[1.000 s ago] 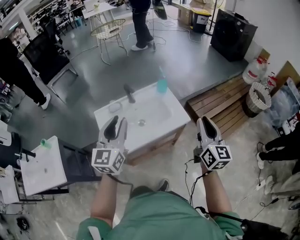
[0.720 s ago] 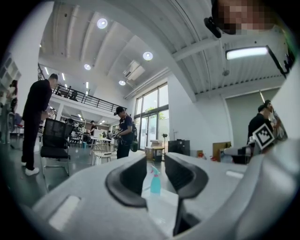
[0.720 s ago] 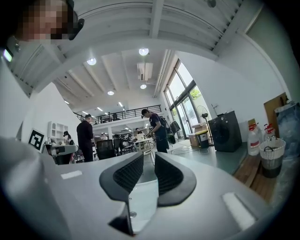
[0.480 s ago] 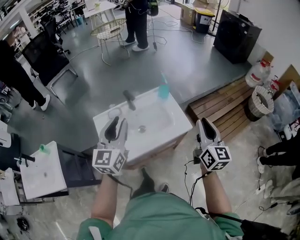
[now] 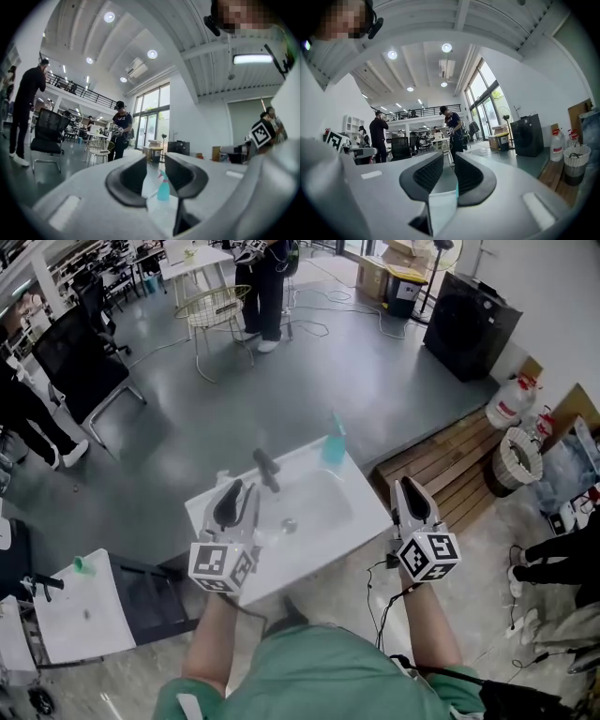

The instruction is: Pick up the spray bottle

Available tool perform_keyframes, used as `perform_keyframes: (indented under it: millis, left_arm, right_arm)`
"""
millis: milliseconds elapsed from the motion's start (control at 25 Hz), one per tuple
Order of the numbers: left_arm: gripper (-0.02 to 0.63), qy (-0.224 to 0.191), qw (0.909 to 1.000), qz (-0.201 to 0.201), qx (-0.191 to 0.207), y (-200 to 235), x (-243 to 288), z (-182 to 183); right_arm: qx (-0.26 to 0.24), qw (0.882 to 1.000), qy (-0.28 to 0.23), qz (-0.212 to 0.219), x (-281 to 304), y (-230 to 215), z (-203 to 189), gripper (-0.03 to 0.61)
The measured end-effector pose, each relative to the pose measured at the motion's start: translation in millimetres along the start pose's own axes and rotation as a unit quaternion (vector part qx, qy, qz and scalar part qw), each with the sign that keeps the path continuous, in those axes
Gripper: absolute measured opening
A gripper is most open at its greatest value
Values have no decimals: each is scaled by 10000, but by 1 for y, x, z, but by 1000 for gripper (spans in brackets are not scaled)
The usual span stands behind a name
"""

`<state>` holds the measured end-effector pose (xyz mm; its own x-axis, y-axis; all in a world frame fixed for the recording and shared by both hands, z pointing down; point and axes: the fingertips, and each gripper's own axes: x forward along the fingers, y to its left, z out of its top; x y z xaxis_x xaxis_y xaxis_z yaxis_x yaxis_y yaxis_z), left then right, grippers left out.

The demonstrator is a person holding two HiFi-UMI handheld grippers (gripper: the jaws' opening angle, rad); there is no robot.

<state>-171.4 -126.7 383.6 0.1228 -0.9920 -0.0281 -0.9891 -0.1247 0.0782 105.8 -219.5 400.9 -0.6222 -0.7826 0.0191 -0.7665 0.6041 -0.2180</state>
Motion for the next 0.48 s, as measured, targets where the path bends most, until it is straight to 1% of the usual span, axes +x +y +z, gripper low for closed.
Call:
perform_keyframes:
  millis: [240,360,480]
  left_arm:
    - [118,153,9997,-167,-135,39,21,-19]
    - [118,235,9994,-147,-199,53,31,-30]
    - [118,304,9992,-66,-244,64,39,-37]
  right_arm:
    - [-27,10000,-36,19,54,19,-7,61]
    - [-90,9999,109,1,77,14,-18,69]
    - [-51,9997,230,28,97,6,-26,75]
